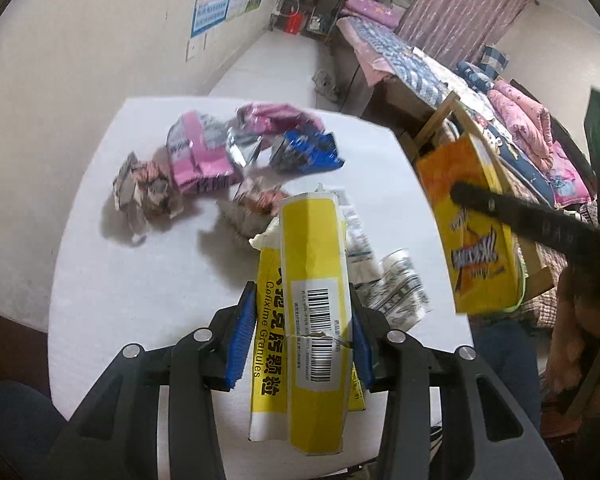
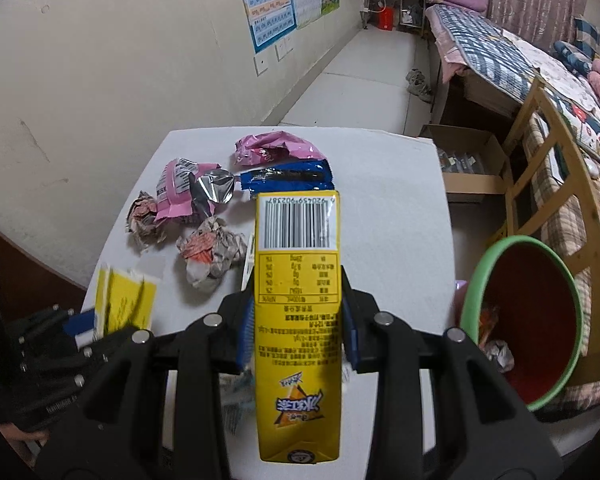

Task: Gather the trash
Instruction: 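Grasp the yellow juice box with the right tool while the left tool grasps the yellow packet, then carry both items over the green bin and open both tools to drop them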

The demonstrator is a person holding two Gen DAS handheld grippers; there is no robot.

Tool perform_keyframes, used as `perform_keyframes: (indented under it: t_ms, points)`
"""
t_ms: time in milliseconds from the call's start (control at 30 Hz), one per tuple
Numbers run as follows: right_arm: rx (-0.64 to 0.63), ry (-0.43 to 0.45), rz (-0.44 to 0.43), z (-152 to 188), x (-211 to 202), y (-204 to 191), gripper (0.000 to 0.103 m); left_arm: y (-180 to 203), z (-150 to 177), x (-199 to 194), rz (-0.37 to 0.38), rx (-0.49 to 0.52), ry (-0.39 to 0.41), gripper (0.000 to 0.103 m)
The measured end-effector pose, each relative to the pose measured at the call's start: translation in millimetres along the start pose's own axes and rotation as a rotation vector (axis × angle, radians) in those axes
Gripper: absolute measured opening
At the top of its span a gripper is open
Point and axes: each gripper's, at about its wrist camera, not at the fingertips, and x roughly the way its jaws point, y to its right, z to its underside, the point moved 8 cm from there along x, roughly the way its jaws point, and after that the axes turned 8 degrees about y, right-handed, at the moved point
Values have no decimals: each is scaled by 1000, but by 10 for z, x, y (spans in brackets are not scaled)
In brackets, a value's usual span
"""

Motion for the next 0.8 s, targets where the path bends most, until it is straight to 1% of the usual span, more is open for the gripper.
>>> perform_keyframes:
  t_ms: [133,333,800]
  points:
    - [22,18,9,87,-218,123,34,197,-89,-84,9,29,27,39]
    - [50,38,36,198,-436,371,34,511,-125,-117,30,76,33,39]
    - [129,65,89,274,-651,1036,34,1257,-234,80,82,167,19,39]
